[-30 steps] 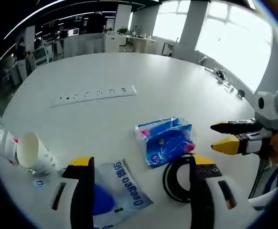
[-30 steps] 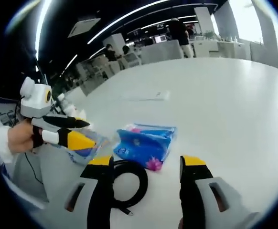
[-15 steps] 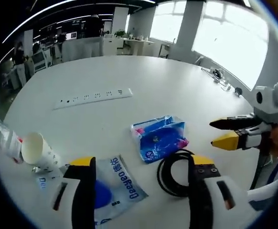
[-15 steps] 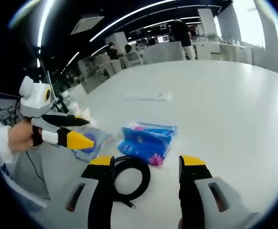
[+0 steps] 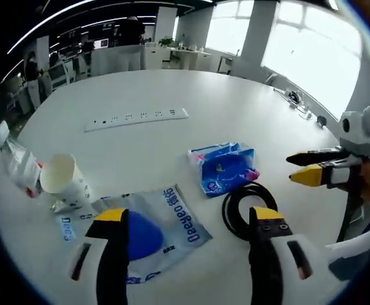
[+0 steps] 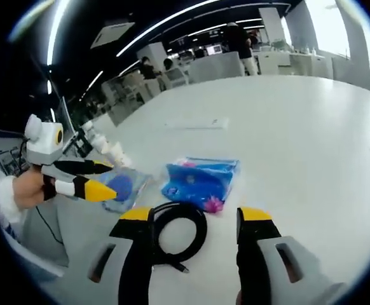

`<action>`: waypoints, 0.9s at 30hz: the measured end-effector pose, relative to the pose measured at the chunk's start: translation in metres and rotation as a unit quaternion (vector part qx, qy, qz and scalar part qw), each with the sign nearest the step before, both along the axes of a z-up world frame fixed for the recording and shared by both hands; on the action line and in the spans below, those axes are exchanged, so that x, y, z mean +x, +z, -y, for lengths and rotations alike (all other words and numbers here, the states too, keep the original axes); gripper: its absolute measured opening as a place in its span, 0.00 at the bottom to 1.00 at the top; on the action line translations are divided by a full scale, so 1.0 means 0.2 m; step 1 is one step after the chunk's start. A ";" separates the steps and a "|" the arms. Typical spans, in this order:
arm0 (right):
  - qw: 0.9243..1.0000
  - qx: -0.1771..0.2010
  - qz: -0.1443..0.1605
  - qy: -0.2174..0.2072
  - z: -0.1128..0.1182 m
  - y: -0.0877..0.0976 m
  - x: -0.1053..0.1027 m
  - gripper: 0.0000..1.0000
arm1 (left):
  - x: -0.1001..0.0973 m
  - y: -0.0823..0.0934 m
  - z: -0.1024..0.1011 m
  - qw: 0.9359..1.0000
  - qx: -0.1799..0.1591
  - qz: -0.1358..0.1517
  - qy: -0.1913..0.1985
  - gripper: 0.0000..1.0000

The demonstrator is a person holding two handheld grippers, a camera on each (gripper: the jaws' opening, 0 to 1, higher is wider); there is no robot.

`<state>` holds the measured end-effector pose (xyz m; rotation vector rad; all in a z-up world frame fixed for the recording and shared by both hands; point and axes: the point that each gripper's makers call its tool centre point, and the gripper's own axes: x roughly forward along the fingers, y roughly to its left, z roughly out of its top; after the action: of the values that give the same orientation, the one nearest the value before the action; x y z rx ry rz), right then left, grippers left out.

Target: Arrange the tabletop items into an orderly group along one side of the table until the central work area is clear of visible clutter.

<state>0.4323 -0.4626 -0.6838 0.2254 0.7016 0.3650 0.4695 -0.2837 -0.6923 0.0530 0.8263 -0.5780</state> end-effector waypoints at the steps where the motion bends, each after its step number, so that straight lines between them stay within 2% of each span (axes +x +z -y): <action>1: 1.000 0.001 -0.001 0.000 -0.01 0.00 0.00 0.50 | -0.01 0.00 -0.02 1.000 0.000 -0.001 0.004 0.79; 10: 1.000 0.005 -0.003 0.017 -0.08 0.00 -0.01 0.50 | -0.05 -0.05 -0.18 0.999 0.008 -0.011 0.029 0.77; 22: 1.000 0.004 -0.005 0.029 -0.14 0.01 -0.01 0.49 | -0.08 -0.10 -0.20 0.998 -0.008 -0.022 0.050 0.77; 27: 0.999 0.005 -0.009 0.039 -0.20 0.00 -0.01 0.48 | -0.09 -0.12 -0.25 0.998 -0.007 -0.025 0.056 0.76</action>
<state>0.4298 -0.4230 -0.6838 0.2112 0.7278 0.4417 0.4508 -0.2332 -0.7163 -0.0208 0.8685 -0.4804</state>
